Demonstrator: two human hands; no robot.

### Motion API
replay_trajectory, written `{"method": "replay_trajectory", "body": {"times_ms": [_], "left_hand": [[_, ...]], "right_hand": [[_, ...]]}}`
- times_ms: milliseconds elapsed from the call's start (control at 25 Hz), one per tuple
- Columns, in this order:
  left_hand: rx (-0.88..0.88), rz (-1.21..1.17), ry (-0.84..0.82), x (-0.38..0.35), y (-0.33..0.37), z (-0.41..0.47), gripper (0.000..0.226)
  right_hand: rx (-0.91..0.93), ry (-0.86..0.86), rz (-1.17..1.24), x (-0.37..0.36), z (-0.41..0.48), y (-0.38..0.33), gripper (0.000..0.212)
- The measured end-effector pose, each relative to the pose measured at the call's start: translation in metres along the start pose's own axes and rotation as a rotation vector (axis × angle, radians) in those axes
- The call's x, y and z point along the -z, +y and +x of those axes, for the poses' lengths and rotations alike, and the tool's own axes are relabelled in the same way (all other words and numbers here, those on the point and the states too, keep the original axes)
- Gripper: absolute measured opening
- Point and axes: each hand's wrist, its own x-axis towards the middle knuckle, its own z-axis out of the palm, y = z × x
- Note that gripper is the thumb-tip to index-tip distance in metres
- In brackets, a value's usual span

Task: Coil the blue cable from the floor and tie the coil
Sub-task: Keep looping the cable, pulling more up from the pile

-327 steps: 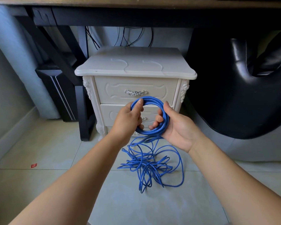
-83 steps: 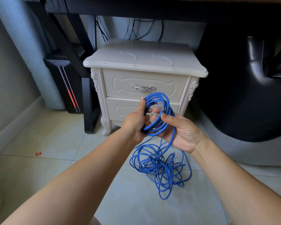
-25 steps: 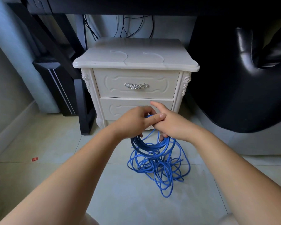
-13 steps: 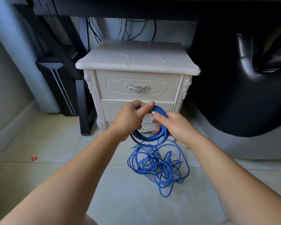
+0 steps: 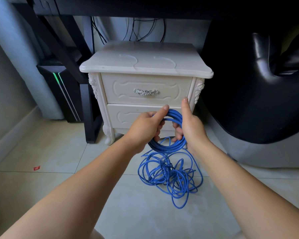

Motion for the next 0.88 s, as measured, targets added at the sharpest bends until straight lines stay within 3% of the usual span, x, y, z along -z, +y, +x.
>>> {"method": "replay_trajectory", "body": {"times_ms": [160, 240, 440, 680, 880], "left_hand": [[0.041, -0.104, 0.036, 0.016, 0.003, 0.004, 0.044], [0.082, -0.158, 0.019, 0.02, 0.003, 0.005, 0.045], [0.082, -0.115, -0.057, 0.018, 0.001, 0.003, 0.043], [-0.007, -0.061, -0.128, 0.017, 0.002, -0.002, 0.032], [-0.141, -0.184, 0.054, 0.01, 0.002, -0.002, 0.032]], "right_hand": [[0.014, -0.505, 0.254, 0.022, 0.003, -0.004, 0.027], [0.025, -0.597, 0.252, 0.03, 0.001, -0.004, 0.031], [0.038, -0.462, 0.217, 0.026, 0.002, 0.001, 0.018], [0.185, -0.342, 0.015, 0.017, 0.0, 0.0, 0.009], [0.032, -0.33, 0.306, 0.012, -0.003, 0.002, 0.005]]}}
